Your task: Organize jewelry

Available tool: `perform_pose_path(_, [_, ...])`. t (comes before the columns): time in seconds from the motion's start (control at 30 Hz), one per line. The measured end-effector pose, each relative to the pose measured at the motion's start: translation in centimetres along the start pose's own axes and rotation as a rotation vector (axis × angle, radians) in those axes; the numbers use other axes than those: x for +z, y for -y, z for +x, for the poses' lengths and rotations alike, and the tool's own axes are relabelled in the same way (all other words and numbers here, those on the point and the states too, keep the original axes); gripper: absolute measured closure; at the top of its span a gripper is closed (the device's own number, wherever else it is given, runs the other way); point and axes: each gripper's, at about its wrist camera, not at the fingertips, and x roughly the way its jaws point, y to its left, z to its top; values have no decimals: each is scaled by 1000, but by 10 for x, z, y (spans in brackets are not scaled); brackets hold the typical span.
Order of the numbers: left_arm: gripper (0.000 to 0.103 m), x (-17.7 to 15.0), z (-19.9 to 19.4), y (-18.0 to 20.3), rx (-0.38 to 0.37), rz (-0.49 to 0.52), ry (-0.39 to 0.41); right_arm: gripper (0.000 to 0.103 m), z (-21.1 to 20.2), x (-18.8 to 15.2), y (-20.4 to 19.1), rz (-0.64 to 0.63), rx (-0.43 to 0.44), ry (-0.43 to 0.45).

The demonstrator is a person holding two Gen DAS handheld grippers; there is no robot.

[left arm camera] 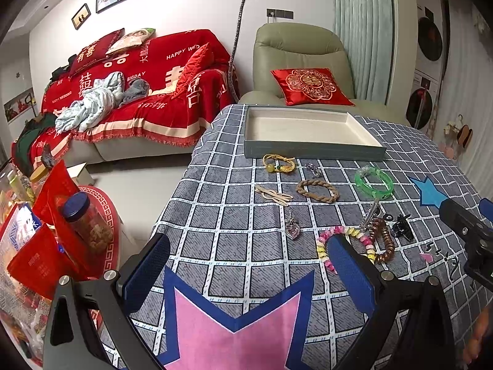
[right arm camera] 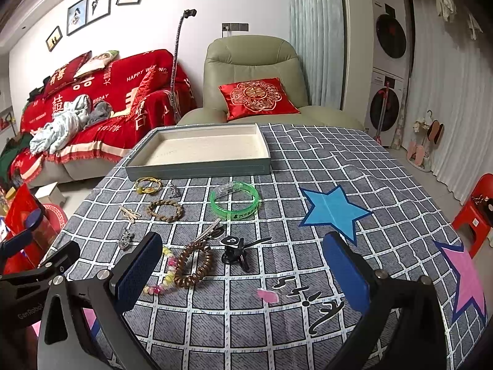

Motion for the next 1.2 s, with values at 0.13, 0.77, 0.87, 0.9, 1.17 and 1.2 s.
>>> perform_pose_path(0.13, [0,0,0,0,-1,0,-2,0,0,0,0,0,1,0])
perform_pose_path(0.77, [0,-4,5,-2,2,-5,-29,0,4,-10,-2,2,3,-13])
perform_pose_path(0.87, [0,-3,7,-3,-6,-4,-41,0,5,-9,0,2,3,-21])
perform_pose_path(0.9, [0,-2,9,-4,-9,-3,-46,0,5,-9,1,3,3,-26])
perform_pose_path(1.17, [0,5,44,-9,-46,67,-154,0,25,-11,21,8,-30,-139])
perform_pose_path(1.2, [0,6,49,-9,-54,70,-166,0,30,-11,24,16,-31,-164])
